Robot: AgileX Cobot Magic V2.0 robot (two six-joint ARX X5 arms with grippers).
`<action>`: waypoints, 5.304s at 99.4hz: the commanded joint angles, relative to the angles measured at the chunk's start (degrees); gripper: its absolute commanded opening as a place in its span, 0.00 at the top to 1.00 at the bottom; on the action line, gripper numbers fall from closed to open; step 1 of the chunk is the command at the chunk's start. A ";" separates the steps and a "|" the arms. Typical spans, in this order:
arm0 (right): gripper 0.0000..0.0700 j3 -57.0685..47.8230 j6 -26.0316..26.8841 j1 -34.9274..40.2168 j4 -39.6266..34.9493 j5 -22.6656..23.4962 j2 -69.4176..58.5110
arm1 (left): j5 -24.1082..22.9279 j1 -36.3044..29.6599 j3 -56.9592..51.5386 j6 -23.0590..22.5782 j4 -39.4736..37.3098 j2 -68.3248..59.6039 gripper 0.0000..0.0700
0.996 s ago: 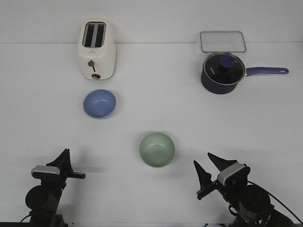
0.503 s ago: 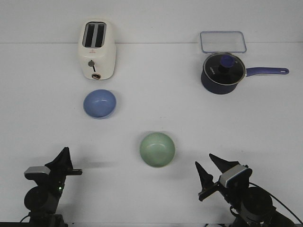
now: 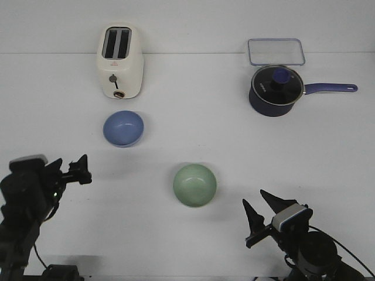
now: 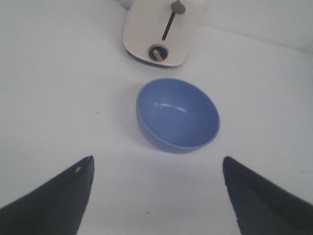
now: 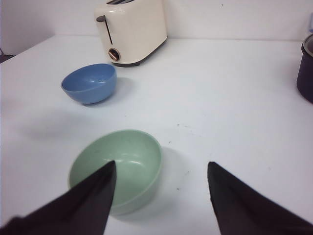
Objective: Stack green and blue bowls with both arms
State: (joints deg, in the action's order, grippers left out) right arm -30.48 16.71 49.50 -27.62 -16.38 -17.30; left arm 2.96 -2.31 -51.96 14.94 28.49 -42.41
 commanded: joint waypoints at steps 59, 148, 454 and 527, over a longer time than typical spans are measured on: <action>0.47 -0.20 -0.48 0.57 0.57 -0.61 -0.04 | 6.88 -0.76 -17.92 -4.02 -14.49 -51.67 0.29; 0.47 -0.20 -0.48 0.57 0.59 -3.37 -0.04 | 1.60 -1.42 -21.81 -6.82 -16.22 -62.16 0.89; 0.99 -0.26 1.79 0.70 1.88 -3.15 0.44 | -13.25 -35.58 18.82 6.80 -9.29 13.20 0.98; 0.99 -0.26 1.77 0.70 1.88 -3.15 0.44 | -4.26 -8.37 43.39 -19.43 -31.63 33.66 0.98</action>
State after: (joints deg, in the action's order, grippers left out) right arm -30.48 18.04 49.56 -26.33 -19.35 -16.88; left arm -3.97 -14.41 -12.43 -0.47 -1.32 -11.51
